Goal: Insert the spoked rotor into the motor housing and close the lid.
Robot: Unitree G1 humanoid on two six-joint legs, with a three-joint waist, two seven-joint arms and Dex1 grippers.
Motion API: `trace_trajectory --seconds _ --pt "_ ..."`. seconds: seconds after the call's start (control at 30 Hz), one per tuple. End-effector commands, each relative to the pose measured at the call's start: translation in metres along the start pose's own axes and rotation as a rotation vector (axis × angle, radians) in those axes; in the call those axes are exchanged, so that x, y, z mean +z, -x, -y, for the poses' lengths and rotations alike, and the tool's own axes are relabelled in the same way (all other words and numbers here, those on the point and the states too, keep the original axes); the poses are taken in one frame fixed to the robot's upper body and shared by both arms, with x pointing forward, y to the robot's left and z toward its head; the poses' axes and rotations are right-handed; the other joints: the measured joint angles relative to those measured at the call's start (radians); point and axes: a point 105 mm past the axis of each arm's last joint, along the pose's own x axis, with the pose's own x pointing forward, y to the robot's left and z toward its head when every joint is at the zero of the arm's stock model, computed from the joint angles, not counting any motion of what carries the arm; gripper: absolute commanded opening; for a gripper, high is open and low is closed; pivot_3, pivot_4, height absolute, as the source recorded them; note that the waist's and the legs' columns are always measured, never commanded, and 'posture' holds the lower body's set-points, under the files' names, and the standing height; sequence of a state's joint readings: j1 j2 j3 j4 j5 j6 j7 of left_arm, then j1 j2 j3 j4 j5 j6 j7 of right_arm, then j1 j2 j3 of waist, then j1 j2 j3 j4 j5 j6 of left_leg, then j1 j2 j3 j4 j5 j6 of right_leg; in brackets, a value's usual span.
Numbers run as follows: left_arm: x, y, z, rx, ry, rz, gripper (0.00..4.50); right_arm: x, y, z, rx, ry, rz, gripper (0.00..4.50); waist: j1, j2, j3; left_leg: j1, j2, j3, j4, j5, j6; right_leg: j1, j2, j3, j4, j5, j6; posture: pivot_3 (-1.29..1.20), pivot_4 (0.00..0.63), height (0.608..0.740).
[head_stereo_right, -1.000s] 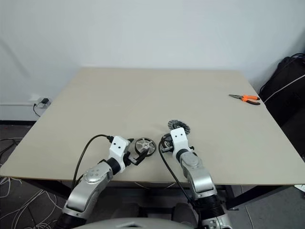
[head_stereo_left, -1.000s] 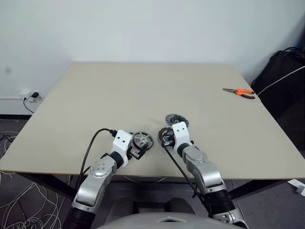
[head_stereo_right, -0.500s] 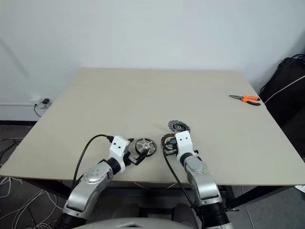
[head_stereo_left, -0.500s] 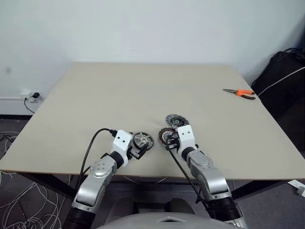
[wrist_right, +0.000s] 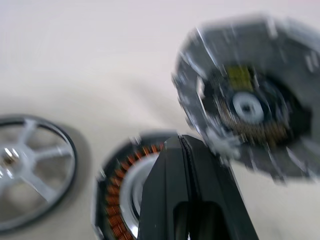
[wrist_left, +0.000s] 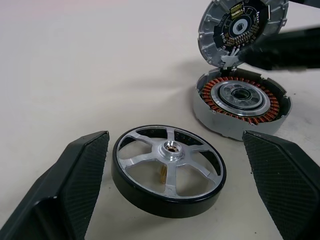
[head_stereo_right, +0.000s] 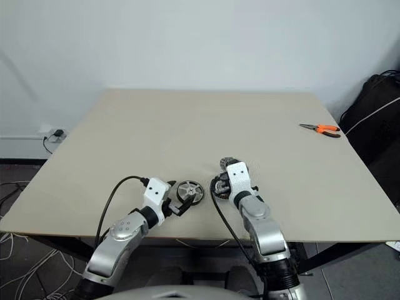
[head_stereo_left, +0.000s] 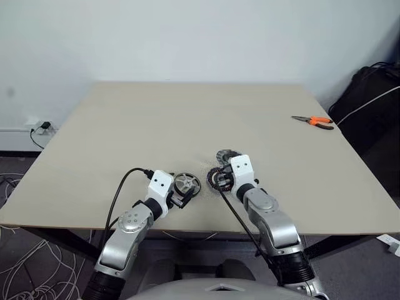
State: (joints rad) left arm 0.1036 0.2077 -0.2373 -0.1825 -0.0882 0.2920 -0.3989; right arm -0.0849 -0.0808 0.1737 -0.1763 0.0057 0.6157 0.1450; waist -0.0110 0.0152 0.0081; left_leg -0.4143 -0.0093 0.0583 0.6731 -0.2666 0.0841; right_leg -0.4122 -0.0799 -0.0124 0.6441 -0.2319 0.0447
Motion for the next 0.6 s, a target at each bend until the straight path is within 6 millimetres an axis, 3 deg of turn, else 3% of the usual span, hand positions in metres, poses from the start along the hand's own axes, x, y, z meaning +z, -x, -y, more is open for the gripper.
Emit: trace_trajectory --seconds 0.03,0.13,0.37,0.47,0.6 --pt "0.008 -0.001 -0.001 0.003 -0.021 0.039 4.5 0.016 -0.003 -0.003 0.003 0.023 0.055 0.03 0.001 0.0 0.0 0.0 0.0 0.0 0.0 0.0 0.0 0.0 0.0 0.0 0.0 0.0 0.0 0.0 0.0 0.74" --pt "0.008 0.0 -0.002 0.008 -0.02 0.039 4.5 0.009 -0.005 -0.003 0.005 0.02 0.034 0.03 0.0 0.0 0.0 0.0 0.0 0.0 0.0 0.0 0.0 0.0 0.0 0.0 0.0 0.0 0.0 0.0 0.0 0.74" --pt "0.008 0.002 -0.003 0.019 -0.017 0.039 4.5 -0.048 0.002 0.018 -0.061 -0.01 -0.142 0.03 0.0 0.001 -0.001 0.0 0.0 0.0 0.0 0.0 0.0 0.0 0.0 0.0 0.0 0.0 0.0 0.0 0.0 0.74" --pt "0.007 0.003 -0.004 0.022 -0.017 0.037 4.5 -0.045 0.009 0.018 -0.061 -0.048 -0.124 0.03 0.002 -0.001 -0.002 0.001 0.0 0.0 0.0 0.0 0.0 0.001 0.0 0.0 0.0 0.0 0.0 0.0 0.0 0.74" --pt "0.008 0.002 -0.003 0.013 -0.018 0.039 4.5 -0.018 0.009 0.009 -0.019 -0.047 -0.031 0.03 0.0 -0.001 -0.002 0.001 0.0 0.0 0.0 0.0 0.0 0.001 -0.001 0.0 0.0 0.0 0.0 0.0 0.0 0.74"
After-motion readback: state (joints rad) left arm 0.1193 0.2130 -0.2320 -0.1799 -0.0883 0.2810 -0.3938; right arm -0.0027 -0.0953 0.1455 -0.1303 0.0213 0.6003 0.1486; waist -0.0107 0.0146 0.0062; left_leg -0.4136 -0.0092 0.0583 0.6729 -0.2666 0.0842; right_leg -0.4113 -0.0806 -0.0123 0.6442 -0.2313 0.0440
